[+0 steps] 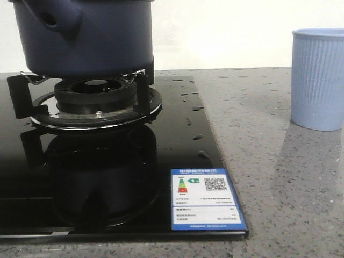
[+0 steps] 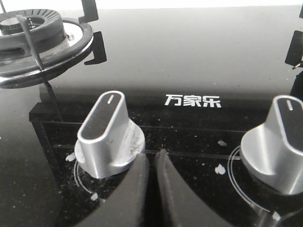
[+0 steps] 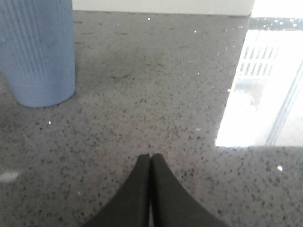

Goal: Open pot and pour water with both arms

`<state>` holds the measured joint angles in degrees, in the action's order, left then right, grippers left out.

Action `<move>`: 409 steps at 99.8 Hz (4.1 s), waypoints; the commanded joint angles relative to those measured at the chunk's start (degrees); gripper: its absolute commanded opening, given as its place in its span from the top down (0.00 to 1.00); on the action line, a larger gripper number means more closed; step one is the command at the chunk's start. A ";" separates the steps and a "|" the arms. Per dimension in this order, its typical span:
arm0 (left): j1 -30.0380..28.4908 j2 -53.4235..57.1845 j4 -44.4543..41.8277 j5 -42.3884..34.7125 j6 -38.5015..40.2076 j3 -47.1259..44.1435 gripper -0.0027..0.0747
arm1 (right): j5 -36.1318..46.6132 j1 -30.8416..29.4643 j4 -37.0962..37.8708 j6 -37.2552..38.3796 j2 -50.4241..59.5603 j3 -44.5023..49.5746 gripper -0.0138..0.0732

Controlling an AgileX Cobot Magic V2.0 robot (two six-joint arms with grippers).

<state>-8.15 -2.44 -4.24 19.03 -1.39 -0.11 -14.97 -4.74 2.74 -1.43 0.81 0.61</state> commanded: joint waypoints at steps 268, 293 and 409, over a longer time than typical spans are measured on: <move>18.64 -64.15 93.31 31.46 -83.44 65.16 0.48 | -19.28 7.80 -65.13 -50.93 -33.69 -44.20 0.12; 11.75 -70.06 92.28 40.57 -90.78 69.32 0.40 | -19.96 7.89 -65.13 -50.93 -33.69 -44.20 0.12; 13.20 -82.30 90.37 37.00 -95.81 69.32 0.21 | -19.45 9.59 -62.84 -50.93 -33.73 -44.20 0.12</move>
<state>4.01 -86.53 81.68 54.68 -96.89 67.20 -36.73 4.76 -58.37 -51.84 -32.15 -41.44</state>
